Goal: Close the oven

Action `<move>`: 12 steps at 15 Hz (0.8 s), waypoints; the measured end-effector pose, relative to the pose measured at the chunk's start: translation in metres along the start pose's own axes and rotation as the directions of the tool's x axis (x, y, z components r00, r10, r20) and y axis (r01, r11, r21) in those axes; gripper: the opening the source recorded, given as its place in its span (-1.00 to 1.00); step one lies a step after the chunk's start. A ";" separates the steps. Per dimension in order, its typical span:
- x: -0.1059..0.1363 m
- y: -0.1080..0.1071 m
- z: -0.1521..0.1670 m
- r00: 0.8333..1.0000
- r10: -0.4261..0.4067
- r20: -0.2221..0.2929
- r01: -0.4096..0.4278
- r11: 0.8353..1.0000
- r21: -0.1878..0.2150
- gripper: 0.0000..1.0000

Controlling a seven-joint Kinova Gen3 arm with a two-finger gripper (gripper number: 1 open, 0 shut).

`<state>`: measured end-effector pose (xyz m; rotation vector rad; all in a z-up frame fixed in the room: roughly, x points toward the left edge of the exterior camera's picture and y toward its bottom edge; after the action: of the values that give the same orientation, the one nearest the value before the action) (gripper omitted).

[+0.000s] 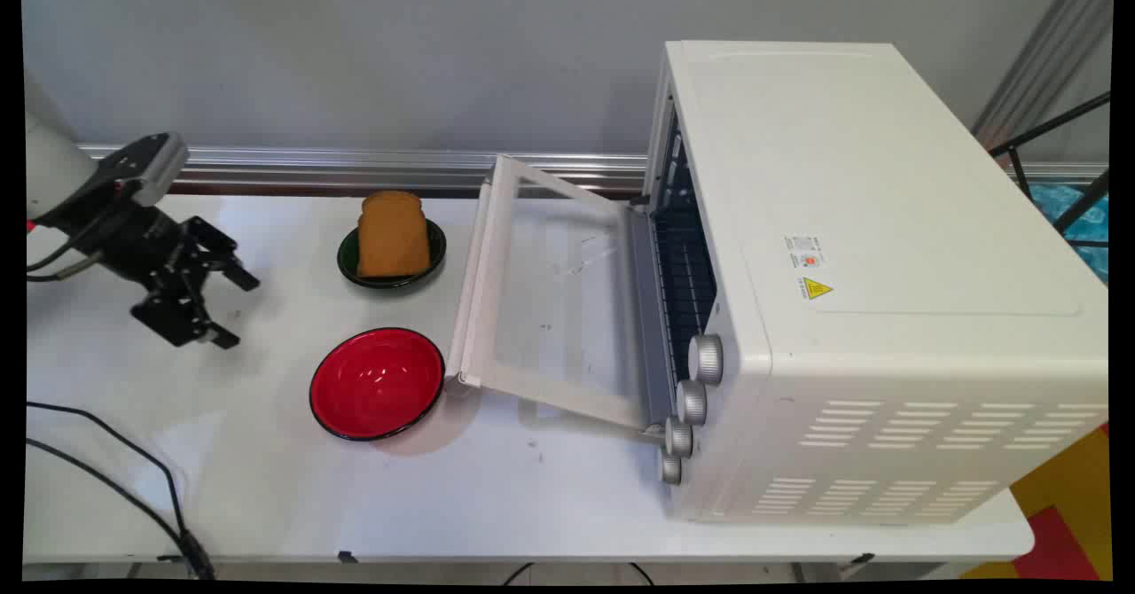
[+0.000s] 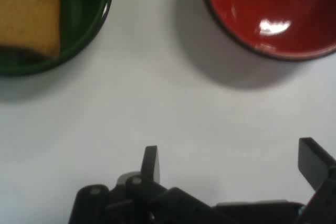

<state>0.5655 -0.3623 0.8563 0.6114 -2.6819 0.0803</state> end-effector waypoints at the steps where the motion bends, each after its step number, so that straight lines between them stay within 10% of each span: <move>1: 0.002 0.000 0.003 1.000 0.003 -0.016 -0.003 1.000 -0.003 1.00; 7: 0.056 -0.013 0.023 0.975 0.011 -0.221 -0.010 1.000 0.004 1.00; 12: 0.090 -0.028 0.046 0.954 0.063 -0.294 -0.062 0.998 0.013 1.00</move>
<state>0.4864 -0.4310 0.8474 0.4731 -2.4118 0.1790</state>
